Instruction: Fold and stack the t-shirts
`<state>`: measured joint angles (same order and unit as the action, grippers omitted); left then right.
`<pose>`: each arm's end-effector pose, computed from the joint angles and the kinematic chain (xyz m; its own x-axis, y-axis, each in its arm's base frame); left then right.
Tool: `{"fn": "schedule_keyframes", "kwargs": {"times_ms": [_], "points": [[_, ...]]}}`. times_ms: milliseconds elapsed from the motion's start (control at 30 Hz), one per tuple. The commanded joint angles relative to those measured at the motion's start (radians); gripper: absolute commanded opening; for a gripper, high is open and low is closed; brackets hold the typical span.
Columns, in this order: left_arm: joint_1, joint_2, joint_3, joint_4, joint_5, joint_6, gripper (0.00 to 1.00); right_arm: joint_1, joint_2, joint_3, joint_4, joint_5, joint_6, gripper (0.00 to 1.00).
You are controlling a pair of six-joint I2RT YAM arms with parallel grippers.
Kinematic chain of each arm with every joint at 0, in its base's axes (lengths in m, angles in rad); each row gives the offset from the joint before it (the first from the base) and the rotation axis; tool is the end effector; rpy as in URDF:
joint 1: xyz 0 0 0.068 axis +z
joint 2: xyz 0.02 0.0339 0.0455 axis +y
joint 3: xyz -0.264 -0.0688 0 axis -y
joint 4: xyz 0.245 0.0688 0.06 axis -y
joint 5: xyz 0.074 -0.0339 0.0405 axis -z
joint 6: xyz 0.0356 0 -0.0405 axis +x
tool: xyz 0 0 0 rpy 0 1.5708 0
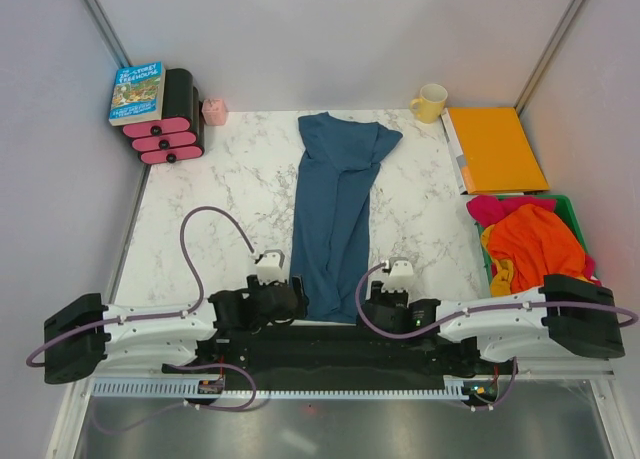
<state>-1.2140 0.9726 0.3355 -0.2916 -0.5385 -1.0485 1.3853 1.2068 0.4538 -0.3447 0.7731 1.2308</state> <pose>0.0753 -0.1497 0.1504 -0.7437 -0.1349 -0.6547 0.1054 0.9435 -0.3141 0.0597 0.1833 0.1479 -0.6626 0.1275 -0.7380 -0.0602 0.9731 0.2223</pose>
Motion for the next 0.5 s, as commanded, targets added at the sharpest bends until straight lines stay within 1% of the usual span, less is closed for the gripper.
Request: {"fn": "schedule_keyframes", "kwargs": {"times_ms": [0, 67, 100, 200, 400, 433, 467], "points": [[-0.009, 0.048, -0.012, -0.017, 0.023, -0.076, 0.88, 0.060, 0.069, 0.040, 0.047, 0.058, 0.025, 0.41], [-0.009, 0.034, -0.019, -0.017, 0.020, -0.081, 0.84, 0.075, 0.101, 0.057, 0.046, 0.064, 0.035, 0.41], [-0.009, 0.026, -0.021, -0.020, 0.020, -0.082, 0.80, 0.080, 0.109, 0.062, 0.046, 0.066, 0.038, 0.41], [-0.009, -0.018, -0.032, -0.029, 0.028, -0.090, 0.72, 0.093, 0.125, 0.071, 0.046, 0.071, 0.048, 0.41], [-0.012, -0.063, -0.042, -0.099, 0.070, -0.126, 0.69, 0.101, 0.112, 0.068, 0.044, 0.080, 0.059, 0.41], [-0.013, -0.064, -0.049, -0.100, 0.074, -0.131, 0.67, 0.101, 0.108, 0.065, 0.041, 0.083, 0.059, 0.40], [-0.012, -0.064, -0.053, -0.096, 0.078, -0.136, 0.63, 0.101, 0.106, 0.063, 0.041, 0.083, 0.065, 0.40]]}}
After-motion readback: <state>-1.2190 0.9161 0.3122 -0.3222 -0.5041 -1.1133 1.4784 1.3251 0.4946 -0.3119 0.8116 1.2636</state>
